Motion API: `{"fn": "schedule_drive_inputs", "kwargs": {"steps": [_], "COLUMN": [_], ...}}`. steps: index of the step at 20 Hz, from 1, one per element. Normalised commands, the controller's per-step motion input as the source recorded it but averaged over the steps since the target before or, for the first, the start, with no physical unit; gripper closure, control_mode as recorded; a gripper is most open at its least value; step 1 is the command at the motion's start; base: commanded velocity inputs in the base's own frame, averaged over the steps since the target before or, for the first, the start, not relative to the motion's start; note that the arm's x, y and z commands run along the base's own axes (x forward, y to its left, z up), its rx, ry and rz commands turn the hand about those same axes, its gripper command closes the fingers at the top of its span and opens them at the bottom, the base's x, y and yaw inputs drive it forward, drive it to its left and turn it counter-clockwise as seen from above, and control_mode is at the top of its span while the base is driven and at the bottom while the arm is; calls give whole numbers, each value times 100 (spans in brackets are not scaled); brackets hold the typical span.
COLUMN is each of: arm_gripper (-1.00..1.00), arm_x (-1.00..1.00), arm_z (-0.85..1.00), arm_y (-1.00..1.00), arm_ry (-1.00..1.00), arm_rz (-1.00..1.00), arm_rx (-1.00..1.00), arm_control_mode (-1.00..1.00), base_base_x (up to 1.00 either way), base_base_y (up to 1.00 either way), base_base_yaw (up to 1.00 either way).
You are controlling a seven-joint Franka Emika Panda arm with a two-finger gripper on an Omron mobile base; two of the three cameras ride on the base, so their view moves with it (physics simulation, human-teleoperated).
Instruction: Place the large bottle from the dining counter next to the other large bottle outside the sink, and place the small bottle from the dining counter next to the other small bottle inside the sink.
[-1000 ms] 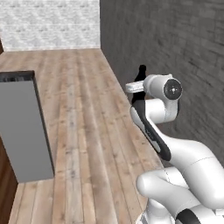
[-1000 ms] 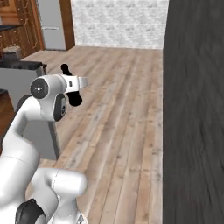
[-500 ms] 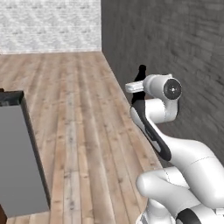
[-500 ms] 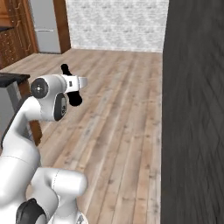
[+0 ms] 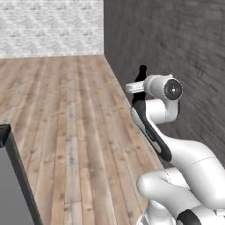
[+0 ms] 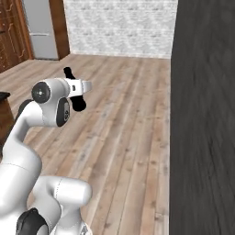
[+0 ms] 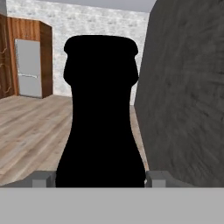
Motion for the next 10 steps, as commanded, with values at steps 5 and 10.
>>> {"fn": "schedule_drive_inputs", "kwargs": {"steps": [5, 10], "arm_gripper": [100, 100], "arm_x": [0, 0], "arm_z": [0, 0], "arm_y": [0, 0], "arm_ry": [0, 0], "arm_rz": [0, 0], "arm_rx": [0, 0], "arm_control_mode": [100, 100], "base_base_x": [100, 100], "base_base_y": [27, 29], "base_base_yaw": [0, -1]}}
